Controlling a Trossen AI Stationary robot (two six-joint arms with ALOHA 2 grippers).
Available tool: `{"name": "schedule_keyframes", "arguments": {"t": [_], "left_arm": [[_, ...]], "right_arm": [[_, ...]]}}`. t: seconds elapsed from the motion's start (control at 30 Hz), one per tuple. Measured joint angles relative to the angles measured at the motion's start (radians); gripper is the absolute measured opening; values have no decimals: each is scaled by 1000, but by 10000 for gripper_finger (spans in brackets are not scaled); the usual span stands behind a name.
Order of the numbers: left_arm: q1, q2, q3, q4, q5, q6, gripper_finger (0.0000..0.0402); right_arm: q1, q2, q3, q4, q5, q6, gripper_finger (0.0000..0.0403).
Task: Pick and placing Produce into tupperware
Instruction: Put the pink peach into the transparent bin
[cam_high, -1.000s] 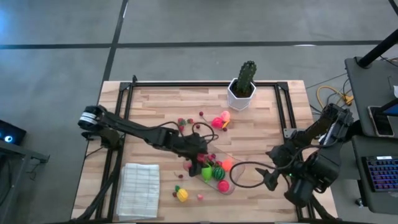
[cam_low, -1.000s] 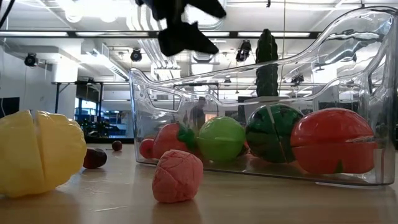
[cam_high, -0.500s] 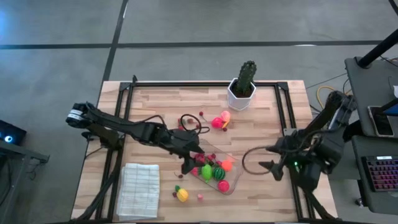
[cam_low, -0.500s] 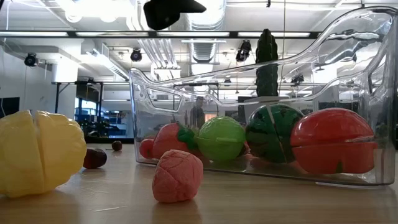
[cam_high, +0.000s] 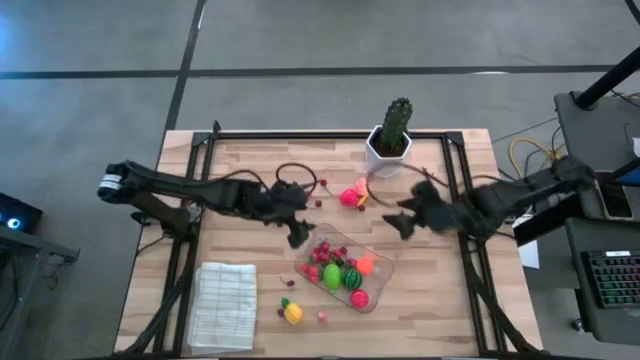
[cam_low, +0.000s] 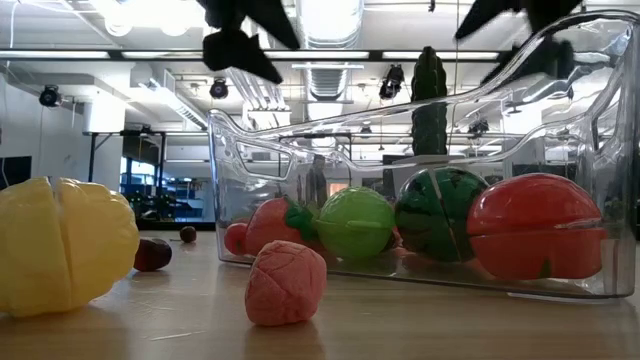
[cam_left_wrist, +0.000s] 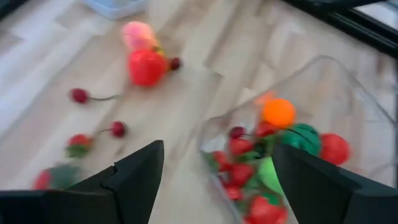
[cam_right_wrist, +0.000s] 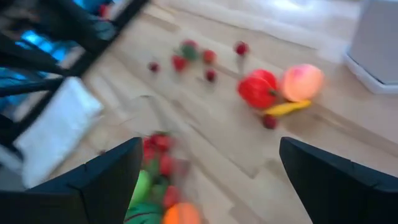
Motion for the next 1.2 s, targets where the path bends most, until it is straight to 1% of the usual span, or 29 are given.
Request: {"name": "schedule_keyframes", "arguments": {"t": [0.1, 0.17, 0.27, 0.33, 0.47, 0.57, 0.7, 0.9, 1.1, 1.2], "left_arm": [[60, -15, 0, -29, 2, 27, 283], [93, -20, 0, -48, 1, 48, 283], [132, -30, 0, -100, 5, 98, 283], [158, -35, 0, -110, 5, 129, 283], [212, -44, -1, -133, 3, 200, 283], [249, -49, -1, -135, 4, 258, 283], [296, -49, -1, -135, 4, 308, 283], [331, -49, -1, -136, 3, 362, 283], [350, -49, -2, -125, -12, 362, 283], [355, -49, -2, -126, -29, 318, 283]], "right_arm": [[-165, 11, -1, 15, -106, -21, 370], [-252, 12, -1, 34, -166, -28, 370], [-345, 12, 4, 81, -236, -82, 370], [-386, 15, 6, 109, -245, -103, 370], [-442, 61, 13, 168, -247, -93, 370], [-485, 127, 15, 185, -288, -57, 370], [-516, 235, 14, 171, -337, 56, 370], [-525, 338, 14, 104, -333, 237, 370], [-557, 410, 14, 123, -331, 266, 370], [-586, 447, 14, 169, -333, 266, 370]]}}
